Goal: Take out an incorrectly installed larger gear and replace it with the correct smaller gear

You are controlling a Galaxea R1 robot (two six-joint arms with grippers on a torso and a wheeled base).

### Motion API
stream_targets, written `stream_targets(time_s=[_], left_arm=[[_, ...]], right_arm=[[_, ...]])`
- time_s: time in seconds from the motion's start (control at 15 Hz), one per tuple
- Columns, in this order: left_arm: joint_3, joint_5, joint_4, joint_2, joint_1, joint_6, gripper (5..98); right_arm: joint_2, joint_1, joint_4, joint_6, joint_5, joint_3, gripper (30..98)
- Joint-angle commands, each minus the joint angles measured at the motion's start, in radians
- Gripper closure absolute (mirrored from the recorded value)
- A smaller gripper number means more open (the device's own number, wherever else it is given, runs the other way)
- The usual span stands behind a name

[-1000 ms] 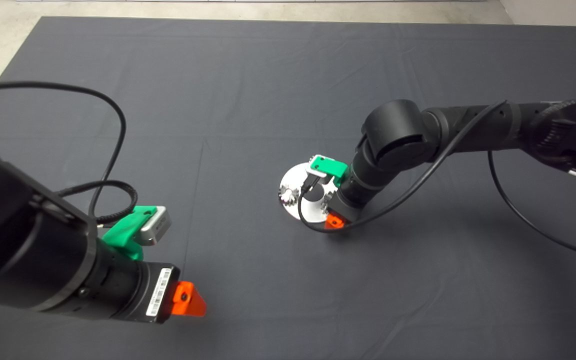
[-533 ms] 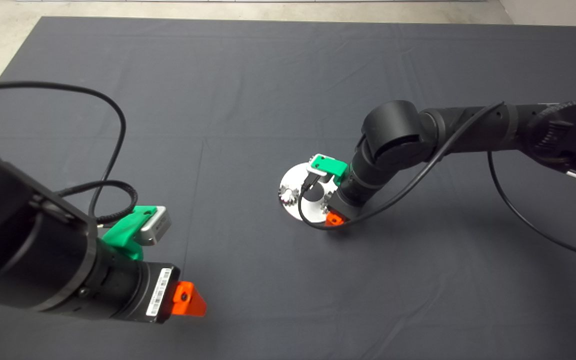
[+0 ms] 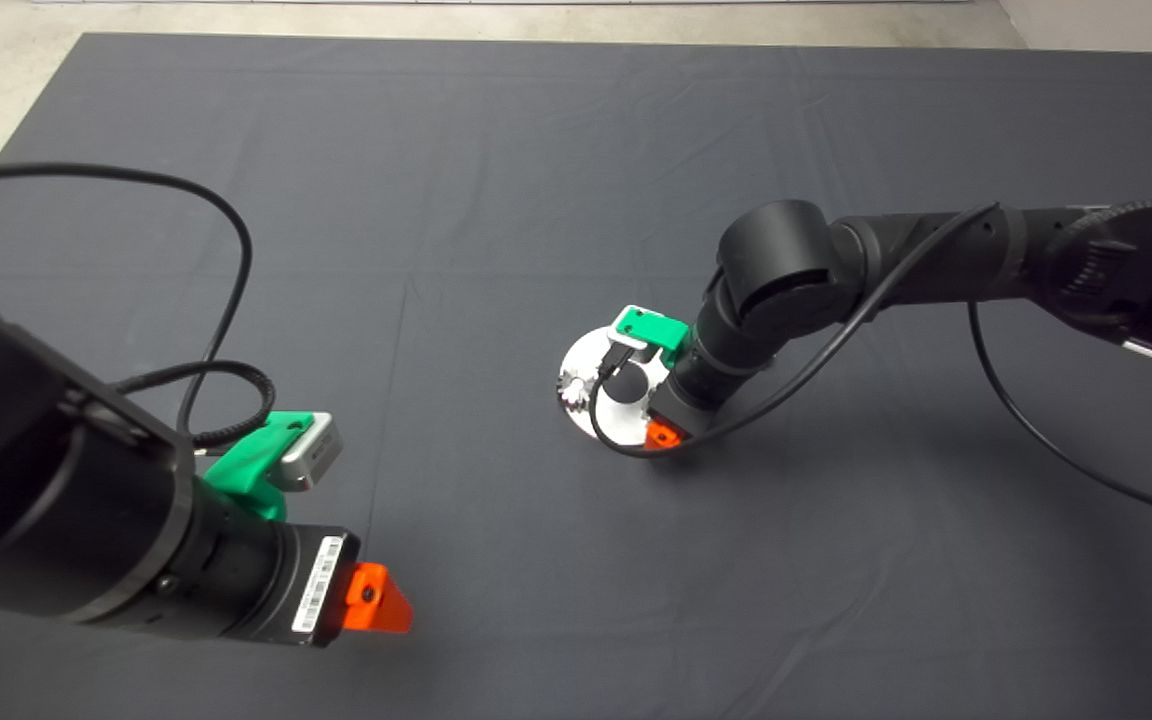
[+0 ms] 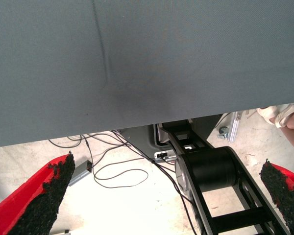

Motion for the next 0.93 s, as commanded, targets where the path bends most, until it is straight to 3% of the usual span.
stream_targets(time_s=[0.0, 0.53, 0.73, 0.87], left_arm=[[0.016, 0.001, -0.014, 0.0, -0.008, 0.002, 5.9], [0.016, -0.001, -0.014, 0.0, -0.008, 0.001, 5.9], [0.016, -0.001, -0.015, 0.0, -0.008, 0.001, 5.9], [0.016, -0.001, -0.015, 0.0, -0.008, 0.001, 5.9]], right_arm=[[0.017, 0.014, -0.04, -0.003, -0.103, -0.015, 37.7], [0.014, 0.014, -0.037, 0.002, -0.103, -0.003, 47.4], [0.017, 0.014, -0.037, 0.008, -0.103, -0.003, 48.1], [0.017, 0.014, -0.036, 0.01, -0.103, 0.001, 52.5]])
